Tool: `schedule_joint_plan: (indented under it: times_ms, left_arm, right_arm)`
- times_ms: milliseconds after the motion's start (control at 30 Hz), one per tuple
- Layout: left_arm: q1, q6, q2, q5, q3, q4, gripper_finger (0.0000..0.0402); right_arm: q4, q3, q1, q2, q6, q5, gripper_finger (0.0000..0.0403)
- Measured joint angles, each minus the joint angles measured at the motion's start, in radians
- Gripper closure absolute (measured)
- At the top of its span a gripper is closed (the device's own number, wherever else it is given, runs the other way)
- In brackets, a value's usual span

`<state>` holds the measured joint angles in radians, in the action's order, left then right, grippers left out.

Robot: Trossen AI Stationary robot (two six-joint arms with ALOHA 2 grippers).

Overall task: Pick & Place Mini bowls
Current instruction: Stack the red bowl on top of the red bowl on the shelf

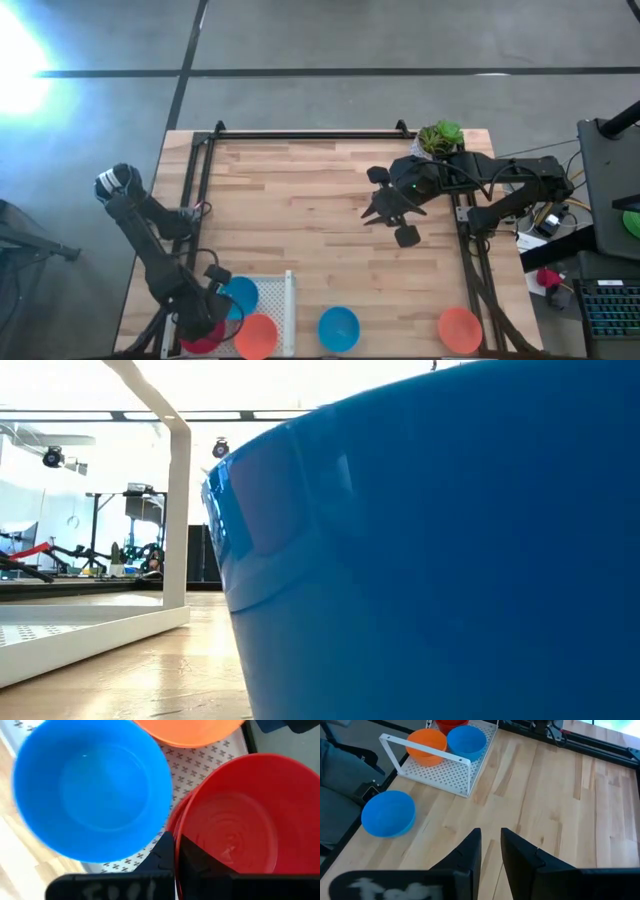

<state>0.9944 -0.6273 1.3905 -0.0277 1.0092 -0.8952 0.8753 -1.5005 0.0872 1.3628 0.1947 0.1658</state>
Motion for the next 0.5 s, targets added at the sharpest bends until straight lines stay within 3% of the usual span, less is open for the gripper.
schedule_joint_plan:
  times_ms: [500]
  left_arm:
    - [0.01,-0.082,-0.002,0.0,-0.08,0.057,0.0401]
  right_arm:
    - [0.0,0.002,0.0,0.0,-0.003,0.0,0.0321]
